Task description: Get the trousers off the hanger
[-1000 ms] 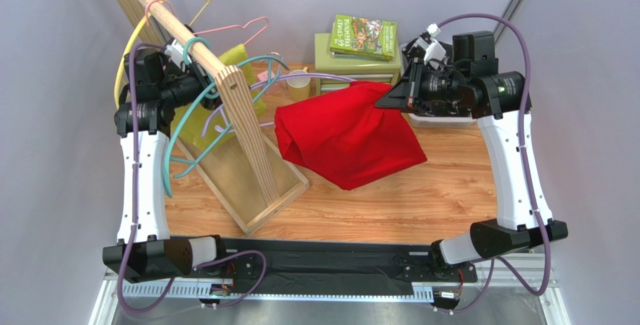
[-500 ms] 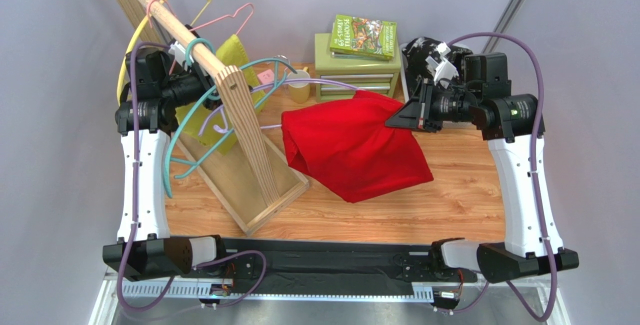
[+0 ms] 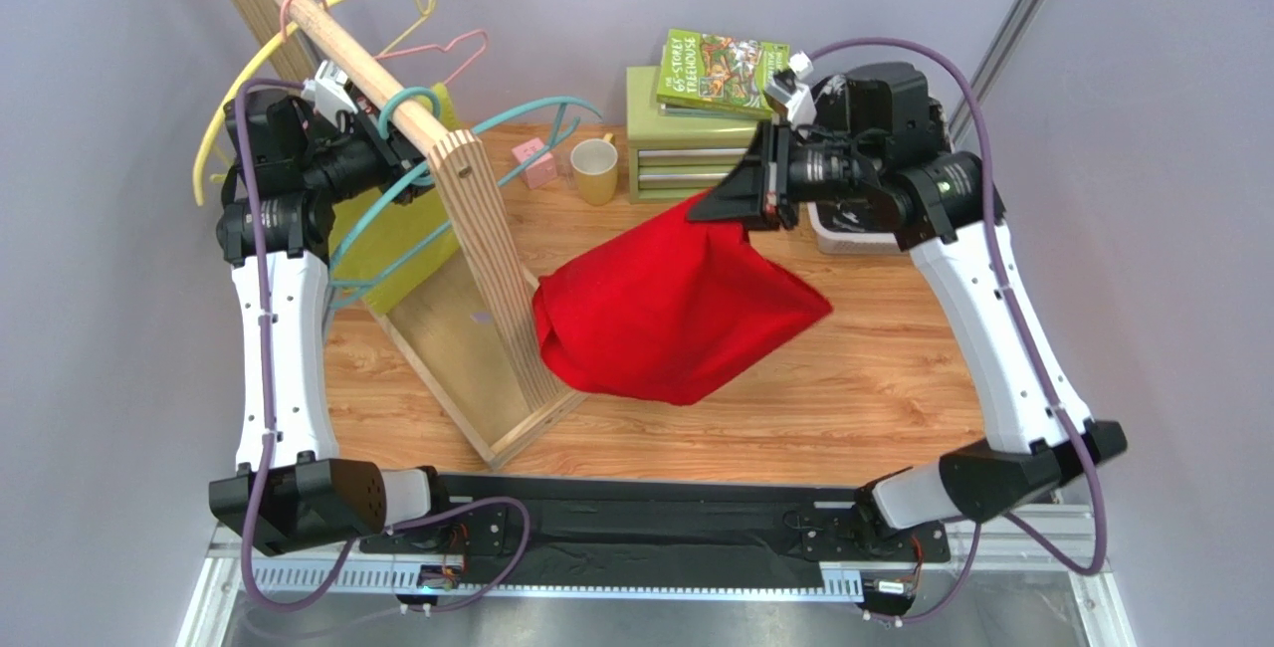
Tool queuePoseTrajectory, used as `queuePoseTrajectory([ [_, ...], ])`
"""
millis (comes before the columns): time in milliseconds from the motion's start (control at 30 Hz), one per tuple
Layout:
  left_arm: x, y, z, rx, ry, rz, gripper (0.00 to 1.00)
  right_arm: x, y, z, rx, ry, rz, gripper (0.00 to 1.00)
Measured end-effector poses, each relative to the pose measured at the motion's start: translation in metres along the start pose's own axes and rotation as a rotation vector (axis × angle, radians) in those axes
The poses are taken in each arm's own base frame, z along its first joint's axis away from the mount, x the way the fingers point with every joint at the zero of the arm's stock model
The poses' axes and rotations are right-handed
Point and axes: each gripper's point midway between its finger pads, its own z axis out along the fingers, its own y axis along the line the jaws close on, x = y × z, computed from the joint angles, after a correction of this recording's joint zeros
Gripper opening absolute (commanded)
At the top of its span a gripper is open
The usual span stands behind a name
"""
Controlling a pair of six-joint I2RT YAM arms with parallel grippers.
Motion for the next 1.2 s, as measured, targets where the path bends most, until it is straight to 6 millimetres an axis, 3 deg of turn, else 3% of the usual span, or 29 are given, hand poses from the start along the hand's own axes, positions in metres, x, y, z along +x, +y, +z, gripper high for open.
queuePoseTrajectory([
  [133,-0.001,0.001,0.001,0.002,-0.013,0.009,0.0,-0.041,0.022,0.016,-0.104,-0.033,0.063,0.0],
  [233,-0.002,0.001,0.0,0.005,-0.022,0.014,0.0,-0.068,0.04,0.011,-0.176,-0.076,0.059,0.0],
  [400,-0.003,0.003,0.001,0.007,-0.027,0.008,0.0,-0.079,0.053,-0.011,-0.214,-0.137,0.065,0.0],
  [667,-0.002,0.007,0.002,-0.006,-0.026,-0.025,0.01,-0.087,0.075,-0.02,-0.257,-0.176,0.082,0.0],
  [800,-0.002,0.009,0.001,-0.02,-0.043,-0.034,0.01,-0.099,0.086,-0.034,-0.264,-0.251,0.053,0.0],
  [1200,0.024,0.012,-0.017,-0.067,-0.089,-0.052,0.01,-0.176,0.036,-0.121,-0.04,-0.683,0.015,0.0],
])
